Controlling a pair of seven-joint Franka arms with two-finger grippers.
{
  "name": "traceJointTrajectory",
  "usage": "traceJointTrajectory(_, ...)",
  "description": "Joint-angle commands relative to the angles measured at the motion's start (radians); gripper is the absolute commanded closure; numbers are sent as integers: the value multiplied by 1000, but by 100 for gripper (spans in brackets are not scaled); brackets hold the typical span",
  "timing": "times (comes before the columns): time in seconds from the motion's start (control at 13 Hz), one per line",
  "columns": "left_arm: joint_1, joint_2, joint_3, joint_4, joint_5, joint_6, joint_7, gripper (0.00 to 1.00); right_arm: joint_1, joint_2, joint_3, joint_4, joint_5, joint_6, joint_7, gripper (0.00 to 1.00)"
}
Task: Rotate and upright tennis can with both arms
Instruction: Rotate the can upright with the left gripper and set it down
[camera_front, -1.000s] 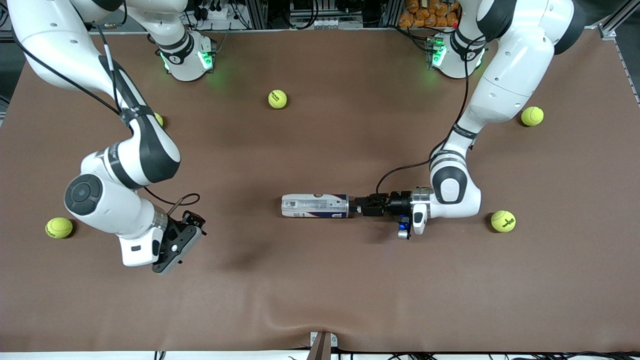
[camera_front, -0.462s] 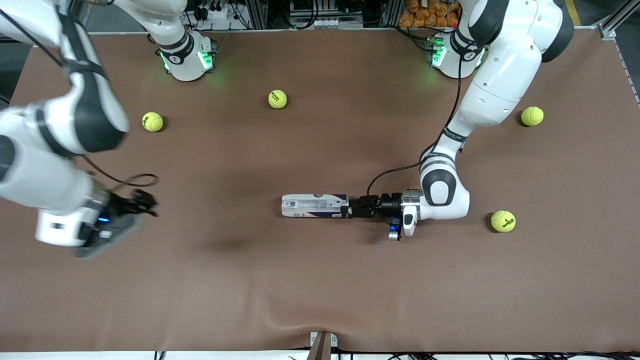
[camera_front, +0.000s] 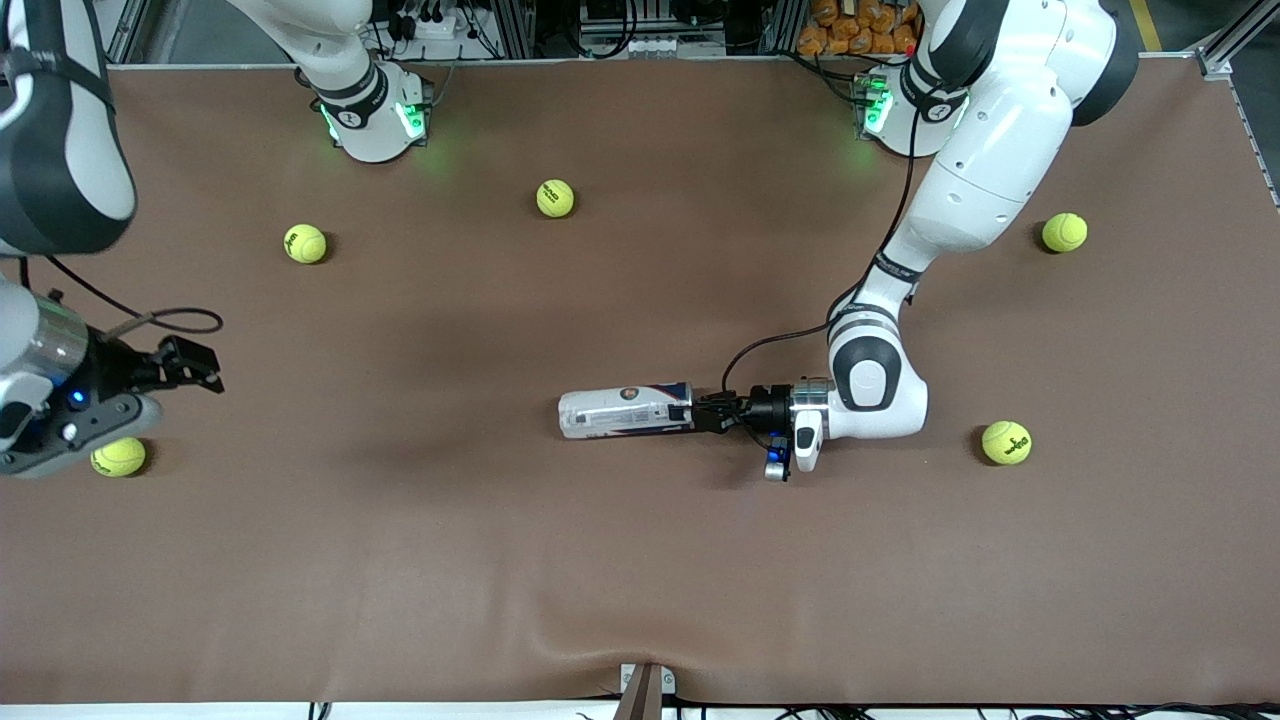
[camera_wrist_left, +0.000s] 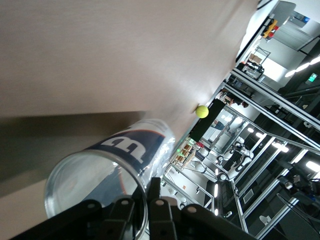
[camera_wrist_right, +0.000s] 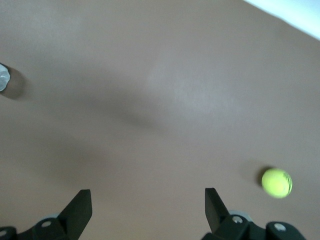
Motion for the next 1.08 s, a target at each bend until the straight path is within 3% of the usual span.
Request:
traceJointTrajectory(0.0, -7, -24, 10, 29, 8, 12, 1, 100, -56, -67, 16, -35, 57, -60, 79, 0)
traceJointTrajectory(0.15, -2, -64, 13, 29, 39, 14, -25, 100, -54, -90, -10, -38, 103, -89, 80, 0)
traceJointTrajectory(0.23, 5, -89, 13, 29, 77, 12, -82, 100, -5, -111, -65, -38, 106, -116, 88, 0)
traceJointTrajectory(0.46, -1, -172, 12, 63, 245, 12, -359, 100, 188, -156, -339, -40, 161, -184, 105, 0)
traceJointTrajectory(0.54, -5, -196, 12, 77, 297, 12, -442, 100, 224, -162, -381, -40, 166, -207, 105, 0)
traceJointTrajectory(0.77, -17, -253, -2, 88, 426, 12, -606, 100, 246, -211, -408, -61, 166, -230, 205, 0)
traceJointTrajectory(0.92, -97, -262, 13, 150, 501, 14, -767, 100, 247, -269, -405, -110, 168, -262, 311, 0)
traceJointTrajectory(1.0, -131, -264, 26, 172, 593, 15, -867, 100, 252, -307, -400, -153, 168, -249, 353, 0)
